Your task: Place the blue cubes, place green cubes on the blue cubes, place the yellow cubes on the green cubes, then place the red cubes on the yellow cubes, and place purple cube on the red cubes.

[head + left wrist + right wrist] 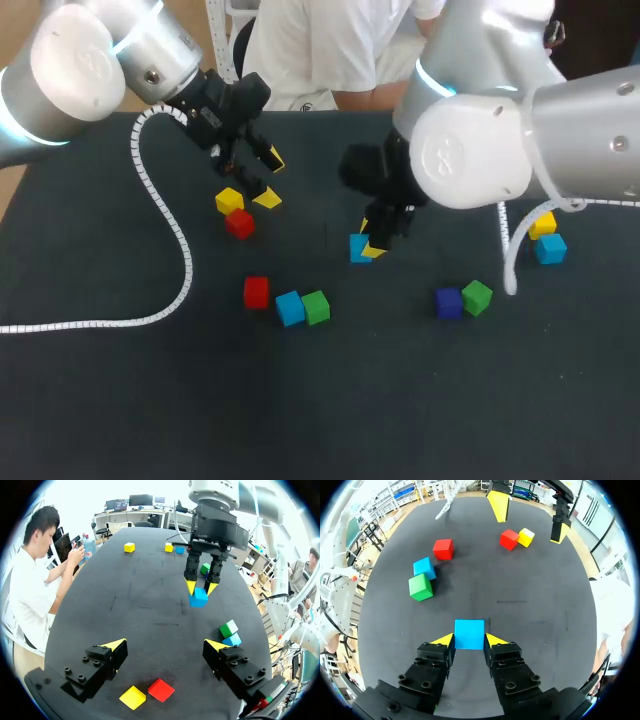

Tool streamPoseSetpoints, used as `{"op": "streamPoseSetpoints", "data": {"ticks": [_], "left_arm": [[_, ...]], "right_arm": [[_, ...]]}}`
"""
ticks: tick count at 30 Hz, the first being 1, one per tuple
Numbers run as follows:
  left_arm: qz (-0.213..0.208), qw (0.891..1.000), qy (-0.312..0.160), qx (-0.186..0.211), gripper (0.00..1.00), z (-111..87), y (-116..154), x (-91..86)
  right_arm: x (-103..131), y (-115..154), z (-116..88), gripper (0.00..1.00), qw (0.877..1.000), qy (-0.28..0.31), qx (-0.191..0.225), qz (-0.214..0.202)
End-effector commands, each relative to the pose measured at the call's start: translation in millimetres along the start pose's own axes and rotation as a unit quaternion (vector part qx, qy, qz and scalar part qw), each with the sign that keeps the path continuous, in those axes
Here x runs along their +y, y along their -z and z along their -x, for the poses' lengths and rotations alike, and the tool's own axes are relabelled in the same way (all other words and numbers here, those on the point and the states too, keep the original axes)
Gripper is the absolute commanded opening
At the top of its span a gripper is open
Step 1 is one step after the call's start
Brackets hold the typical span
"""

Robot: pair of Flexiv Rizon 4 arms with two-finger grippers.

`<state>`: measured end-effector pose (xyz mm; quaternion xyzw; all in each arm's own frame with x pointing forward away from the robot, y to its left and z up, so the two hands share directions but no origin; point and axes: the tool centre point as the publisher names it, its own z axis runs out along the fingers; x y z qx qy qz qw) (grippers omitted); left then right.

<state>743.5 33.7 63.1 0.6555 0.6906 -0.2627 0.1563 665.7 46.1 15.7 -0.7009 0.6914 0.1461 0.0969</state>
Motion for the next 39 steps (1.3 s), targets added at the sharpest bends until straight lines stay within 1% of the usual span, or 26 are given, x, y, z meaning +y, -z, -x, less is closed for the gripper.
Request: {"op": "streamPoseSetpoints", "data": {"ticks": [1,10,14,16,18,21,27,33,39], "left_arm": [[-0.003,1.000,-0.001,0.001,1.00,0.3,0.2,3.1],[-0.003,1.000,-0.001,0.001,1.00,0.3,0.2,3.1],[-0.003,1.000,-0.001,0.001,1.00,0.3,0.2,3.1],[-0.003,1.000,-0.001,0.001,1.00,0.3,0.2,3.1],[-0.003,1.000,-0.001,0.001,1.00,0.3,0.2,3.1],[-0.003,1.000,-0.001,0.001,1.00,0.3,0.2,3.1],[-0.003,1.000,-0.001,0.001,1.00,0.3,0.2,3.1],[-0.003,1.000,-0.001,0.001,1.00,0.3,0.2,3.1],[-0.003,1.000,-0.001,0.001,1.00,0.3,0.2,3.1]], "right_arm": [[-11.5,-5.2,2.4,0.00,1.000,-0.001,0.001,0.008],[-32.5,-4.4,-5.1,0.00,1.000,-0.008,0.004,0.004],[-38.3,-7.6,-7.7,0.00,1.000,-0.010,-0.005,0.006],[-42.3,-10.2,-9.9,0.00,1.000,-0.011,-0.018,0.014],[-45.5,-13.1,-11.3,0.00,0.999,-0.012,-0.036,0.039],[-46.0,-14.9,-12.0,0.00,0.998,-0.011,-0.045,0.047],[-44.8,-13.7,-12.8,0.00,0.998,-0.012,-0.041,0.043],[-44.4,-7.2,-6.9,0.00,0.999,-0.005,-0.029,0.026],[-41.8,-11.6,-5.3,0.00,0.999,-0.003,-0.019,0.029]]}}
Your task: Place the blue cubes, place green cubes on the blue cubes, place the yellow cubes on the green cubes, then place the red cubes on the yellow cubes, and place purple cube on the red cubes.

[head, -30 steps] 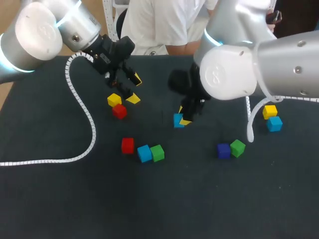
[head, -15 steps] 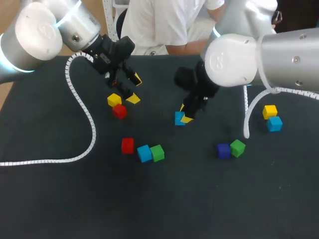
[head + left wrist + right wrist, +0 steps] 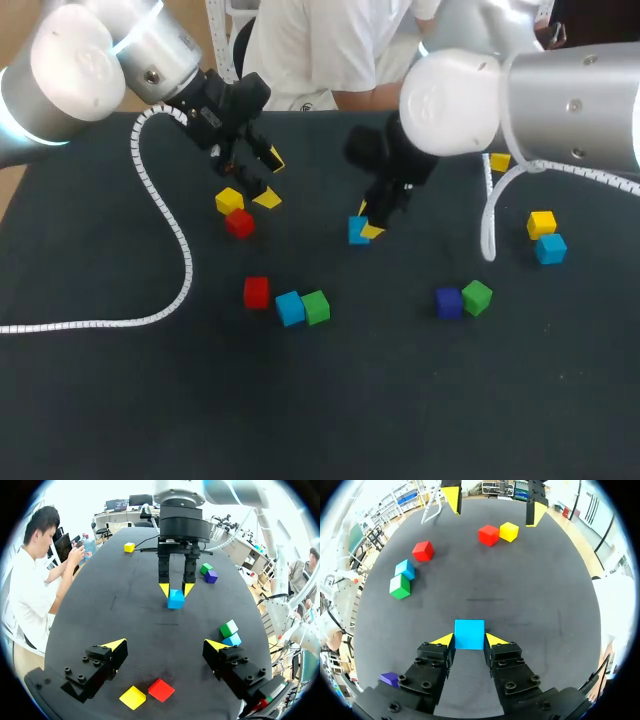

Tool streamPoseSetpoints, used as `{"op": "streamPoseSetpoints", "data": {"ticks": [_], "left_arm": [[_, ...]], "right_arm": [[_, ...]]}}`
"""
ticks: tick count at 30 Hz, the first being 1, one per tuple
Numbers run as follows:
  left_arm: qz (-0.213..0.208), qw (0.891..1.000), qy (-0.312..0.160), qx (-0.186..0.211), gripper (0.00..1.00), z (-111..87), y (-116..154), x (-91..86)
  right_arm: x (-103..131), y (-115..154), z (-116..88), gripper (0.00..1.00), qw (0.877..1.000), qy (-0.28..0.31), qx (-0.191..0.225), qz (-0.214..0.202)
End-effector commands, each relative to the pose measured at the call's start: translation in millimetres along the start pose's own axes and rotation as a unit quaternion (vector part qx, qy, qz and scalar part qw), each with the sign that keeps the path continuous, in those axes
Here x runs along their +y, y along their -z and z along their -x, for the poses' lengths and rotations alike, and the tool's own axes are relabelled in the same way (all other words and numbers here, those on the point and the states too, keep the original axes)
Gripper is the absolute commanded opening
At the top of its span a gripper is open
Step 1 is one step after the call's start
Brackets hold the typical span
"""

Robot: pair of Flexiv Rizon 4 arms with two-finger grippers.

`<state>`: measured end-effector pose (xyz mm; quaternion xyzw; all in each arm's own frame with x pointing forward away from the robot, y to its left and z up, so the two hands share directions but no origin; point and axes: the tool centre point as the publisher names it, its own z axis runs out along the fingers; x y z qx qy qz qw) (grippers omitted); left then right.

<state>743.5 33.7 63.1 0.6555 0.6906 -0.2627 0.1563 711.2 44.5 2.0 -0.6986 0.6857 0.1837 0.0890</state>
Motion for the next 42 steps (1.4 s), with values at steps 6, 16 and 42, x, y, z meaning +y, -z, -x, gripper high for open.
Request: {"op": "streamPoseSetpoints", "data": {"ticks": [6,16,42], "left_arm": [[-0.003,1.000,-0.001,0.001,1.00,0.3,0.2,3.1],[-0.003,1.000,-0.001,0.001,1.00,0.3,0.2,3.1],[-0.003,1.000,-0.001,0.001,1.00,0.3,0.2,3.1]], "right_arm": [[8.2,-4.1,-0.4,0.00,1.000,-0.001,0.007,-0.001],[5.1,-8.5,2.9,0.00,1.000,0.002,0.017,0.001],[0.4,-10.5,-2.4,0.00,1.000,-0.011,0.028,-0.002]]}}
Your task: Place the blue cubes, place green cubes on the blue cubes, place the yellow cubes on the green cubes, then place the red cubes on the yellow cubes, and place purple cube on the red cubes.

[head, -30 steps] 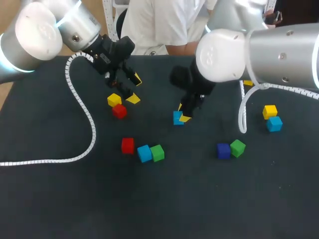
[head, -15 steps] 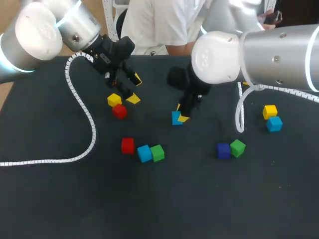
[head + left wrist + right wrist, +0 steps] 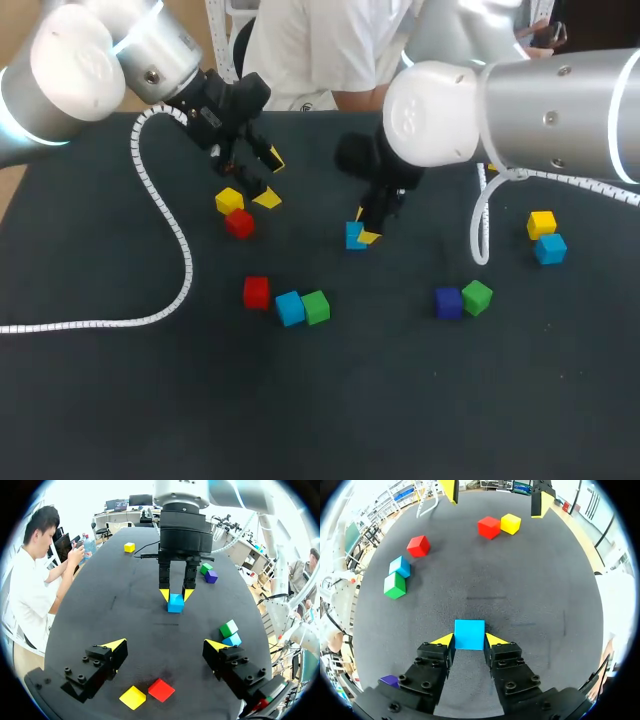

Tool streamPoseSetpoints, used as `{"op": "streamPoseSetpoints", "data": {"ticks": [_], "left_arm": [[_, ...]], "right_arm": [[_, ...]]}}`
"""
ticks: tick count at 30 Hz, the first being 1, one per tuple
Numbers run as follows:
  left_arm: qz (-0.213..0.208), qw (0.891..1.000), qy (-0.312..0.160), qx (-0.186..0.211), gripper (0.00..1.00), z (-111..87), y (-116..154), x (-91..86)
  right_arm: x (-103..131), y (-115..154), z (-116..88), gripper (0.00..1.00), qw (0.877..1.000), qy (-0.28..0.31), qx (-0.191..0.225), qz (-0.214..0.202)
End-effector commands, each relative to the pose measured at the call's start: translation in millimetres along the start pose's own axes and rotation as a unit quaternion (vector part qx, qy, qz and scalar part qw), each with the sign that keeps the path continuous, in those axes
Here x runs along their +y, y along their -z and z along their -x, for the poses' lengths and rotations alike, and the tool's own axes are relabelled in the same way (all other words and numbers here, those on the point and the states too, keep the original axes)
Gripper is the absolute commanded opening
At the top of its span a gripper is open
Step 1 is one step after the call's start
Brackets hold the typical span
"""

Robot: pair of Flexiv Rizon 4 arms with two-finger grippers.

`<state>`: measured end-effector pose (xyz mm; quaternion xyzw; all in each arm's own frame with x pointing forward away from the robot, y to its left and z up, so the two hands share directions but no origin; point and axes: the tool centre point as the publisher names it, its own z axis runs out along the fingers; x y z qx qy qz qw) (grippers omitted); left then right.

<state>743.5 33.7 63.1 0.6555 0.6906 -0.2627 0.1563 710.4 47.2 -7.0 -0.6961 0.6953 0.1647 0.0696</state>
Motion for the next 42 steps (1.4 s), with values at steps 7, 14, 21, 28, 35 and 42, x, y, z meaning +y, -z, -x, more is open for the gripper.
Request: {"op": "streamPoseSetpoints", "data": {"ticks": [7,14,21,28,35,42], "left_arm": [[-0.003,1.000,-0.001,0.001,1.00,0.3,0.2,3.1],[-0.003,1.000,-0.001,0.001,1.00,0.3,0.2,3.1],[-0.003,1.000,-0.001,0.001,1.00,0.3,0.2,3.1],[-0.003,1.000,-0.001,0.001,1.00,0.3,0.2,3.1],[-0.003,1.000,-0.001,0.001,1.00,0.3,0.2,3.1],[-0.003,1.000,-0.001,0.001,1.00,0.3,0.2,3.1]], "right_arm": [[3.2,4.2,0.4,0.00,1.000,0.003,0.004,-0.006],[7.9,14.1,2.6,0.00,1.000,0.010,0.012,-0.024],[9.3,6.7,-1.0,0.00,1.000,0.004,0.014,-0.019],[5.5,1.7,-1.2,0.00,1.000,0.001,0.011,-0.017],[5.0,-1.5,-0.5,0.00,1.000,-0.001,0.011,-0.015],[3.7,0.6,-1.0,0.00,1.000,-0.005,0.011,-0.018]]}}
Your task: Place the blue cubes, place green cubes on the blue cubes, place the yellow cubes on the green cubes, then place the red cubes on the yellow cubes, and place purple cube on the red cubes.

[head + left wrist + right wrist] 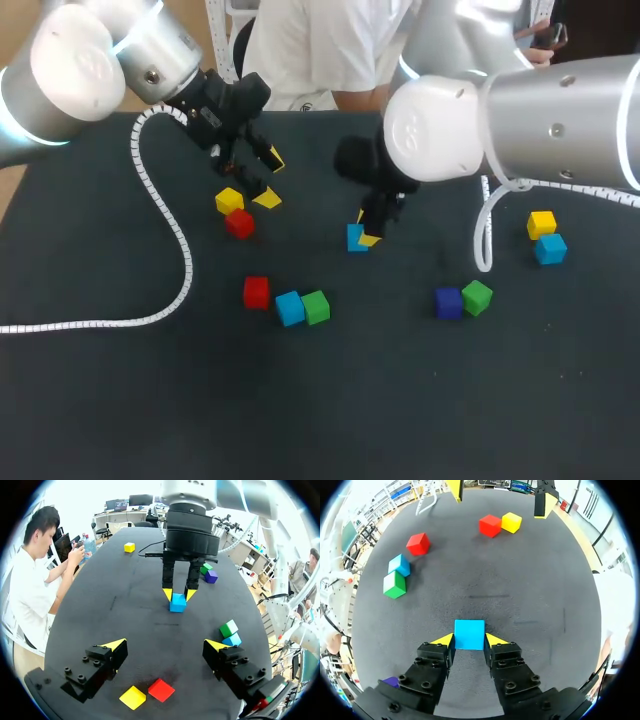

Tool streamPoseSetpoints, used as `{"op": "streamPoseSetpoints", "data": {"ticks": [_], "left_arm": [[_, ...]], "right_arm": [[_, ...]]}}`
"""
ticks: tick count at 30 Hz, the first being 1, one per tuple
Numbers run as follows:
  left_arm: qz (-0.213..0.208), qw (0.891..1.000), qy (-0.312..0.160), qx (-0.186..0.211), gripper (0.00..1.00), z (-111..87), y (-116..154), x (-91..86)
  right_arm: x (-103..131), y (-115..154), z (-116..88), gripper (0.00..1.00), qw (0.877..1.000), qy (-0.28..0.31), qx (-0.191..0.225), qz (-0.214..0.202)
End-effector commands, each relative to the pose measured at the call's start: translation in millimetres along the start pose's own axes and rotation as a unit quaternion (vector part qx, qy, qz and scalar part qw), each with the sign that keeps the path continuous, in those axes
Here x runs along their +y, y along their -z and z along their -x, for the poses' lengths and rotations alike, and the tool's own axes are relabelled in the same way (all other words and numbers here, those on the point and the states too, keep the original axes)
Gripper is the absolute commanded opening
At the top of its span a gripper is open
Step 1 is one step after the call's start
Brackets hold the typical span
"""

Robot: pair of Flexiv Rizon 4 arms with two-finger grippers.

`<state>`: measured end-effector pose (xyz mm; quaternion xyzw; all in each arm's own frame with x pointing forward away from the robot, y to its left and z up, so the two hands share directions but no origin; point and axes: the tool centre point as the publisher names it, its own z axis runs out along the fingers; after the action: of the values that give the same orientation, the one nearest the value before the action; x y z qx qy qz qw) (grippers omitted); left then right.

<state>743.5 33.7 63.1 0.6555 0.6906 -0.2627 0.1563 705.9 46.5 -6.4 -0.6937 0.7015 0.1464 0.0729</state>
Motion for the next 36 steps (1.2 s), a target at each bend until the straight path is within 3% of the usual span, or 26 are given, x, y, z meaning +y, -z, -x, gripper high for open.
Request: {"op": "streamPoseSetpoints", "data": {"ticks": [1,36], "left_arm": [[-0.003,1.000,-0.001,0.001,1.00,0.3,0.2,3.1],[-0.003,1.000,-0.001,0.001,1.00,0.3,0.2,3.1]], "right_arm": [[-0.9,1.4,-0.3,0.00,1.000,-0.002,0.000,-0.003],[1.9,6.6,-1.4,0.00,1.000,0.001,0.007,-0.005]]}}
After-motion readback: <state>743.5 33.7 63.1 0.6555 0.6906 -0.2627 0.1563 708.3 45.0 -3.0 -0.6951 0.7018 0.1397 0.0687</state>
